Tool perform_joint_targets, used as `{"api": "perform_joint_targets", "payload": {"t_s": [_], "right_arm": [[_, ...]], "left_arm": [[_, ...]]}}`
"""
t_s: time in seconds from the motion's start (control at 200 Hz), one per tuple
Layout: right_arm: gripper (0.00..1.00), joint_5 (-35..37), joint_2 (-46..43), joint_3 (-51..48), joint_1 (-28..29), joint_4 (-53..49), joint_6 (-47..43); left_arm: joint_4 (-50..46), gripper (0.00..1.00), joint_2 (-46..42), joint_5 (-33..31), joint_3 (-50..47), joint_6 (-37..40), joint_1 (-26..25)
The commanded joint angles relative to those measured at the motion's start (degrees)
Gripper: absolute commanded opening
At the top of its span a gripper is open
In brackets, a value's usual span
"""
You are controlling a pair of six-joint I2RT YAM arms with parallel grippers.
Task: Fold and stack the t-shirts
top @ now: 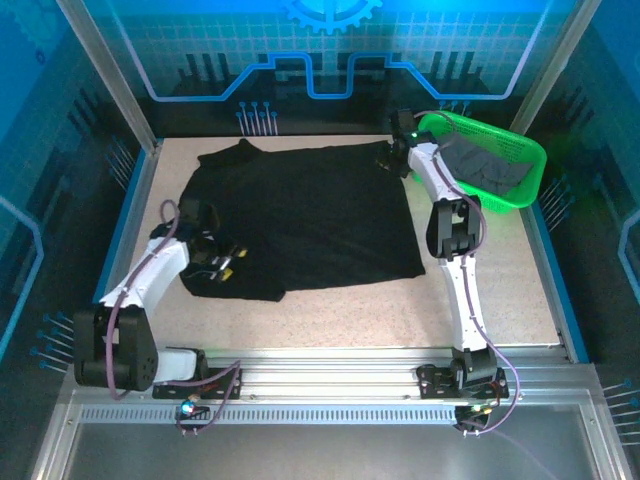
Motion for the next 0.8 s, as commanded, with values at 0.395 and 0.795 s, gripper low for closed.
{"api": "perform_joint_targets", "payload": {"t_s": [0.395, 0.795], "right_arm": [[0.31, -1.38, -21.65, -35.71, 5.05, 8.07, -3.79], [0.29, 6.57, -5.74, -18.68, 5.02, -5.71, -5.39]], "left_arm": [[-1.66, 0.52, 17.23, -10.0, 3.59, -8.24, -15.65], [-1.41, 0.49, 10.76, -10.52, -11.56, -7.14, -7.6]]}}
